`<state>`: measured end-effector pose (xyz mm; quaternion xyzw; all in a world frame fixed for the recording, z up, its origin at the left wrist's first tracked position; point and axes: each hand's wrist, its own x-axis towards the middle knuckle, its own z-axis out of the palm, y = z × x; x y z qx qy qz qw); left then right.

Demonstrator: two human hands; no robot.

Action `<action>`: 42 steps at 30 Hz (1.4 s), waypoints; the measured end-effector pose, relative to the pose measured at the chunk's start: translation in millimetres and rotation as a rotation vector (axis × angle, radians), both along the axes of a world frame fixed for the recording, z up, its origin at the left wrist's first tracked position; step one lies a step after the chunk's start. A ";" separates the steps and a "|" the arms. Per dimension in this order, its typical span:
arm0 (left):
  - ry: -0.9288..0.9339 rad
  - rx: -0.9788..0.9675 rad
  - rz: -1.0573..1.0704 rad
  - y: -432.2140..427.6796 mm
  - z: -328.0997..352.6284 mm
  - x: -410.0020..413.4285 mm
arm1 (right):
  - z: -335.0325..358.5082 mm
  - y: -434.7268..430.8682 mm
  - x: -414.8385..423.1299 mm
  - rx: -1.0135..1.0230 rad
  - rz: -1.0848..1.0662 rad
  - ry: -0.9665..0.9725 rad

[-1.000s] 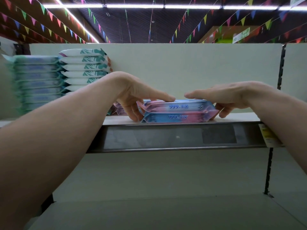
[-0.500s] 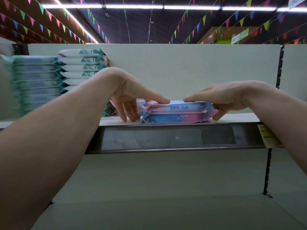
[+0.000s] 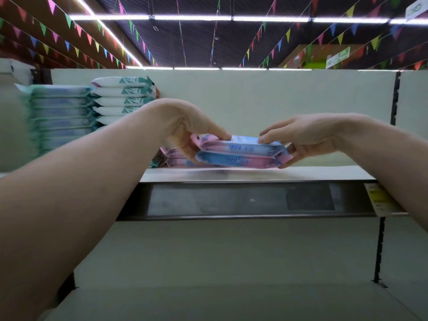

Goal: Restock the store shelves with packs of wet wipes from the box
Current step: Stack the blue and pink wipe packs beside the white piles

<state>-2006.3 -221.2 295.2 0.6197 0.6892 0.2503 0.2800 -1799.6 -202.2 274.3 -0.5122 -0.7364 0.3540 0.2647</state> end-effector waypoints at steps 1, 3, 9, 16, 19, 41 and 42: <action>0.004 0.038 0.043 2.0 3.4 -0.7 | 4.0 3.2 -3.7 0.019 -0.034 0.010; 0.034 0.127 0.114 6.4 11.1 -3.9 | 13.5 9.7 -14.7 0.065 -0.085 0.025; 0.078 0.180 0.209 22.9 28.4 -24.0 | 37.5 27.9 -54.4 0.194 -0.085 0.024; 0.146 0.160 0.255 52.9 29.8 -49.2 | 42.7 57.6 -93.9 0.186 -0.058 -0.045; 0.177 0.131 0.257 60.6 26.4 -51.5 | 40.8 65.7 -102.6 0.163 -0.037 -0.073; 0.895 0.199 -0.006 59.2 24.7 -47.8 | 26.4 84.1 -103.3 0.342 0.099 -0.356; 0.903 0.218 0.007 60.1 23.9 -48.1 | 25.4 85.3 -103.6 0.357 0.096 -0.356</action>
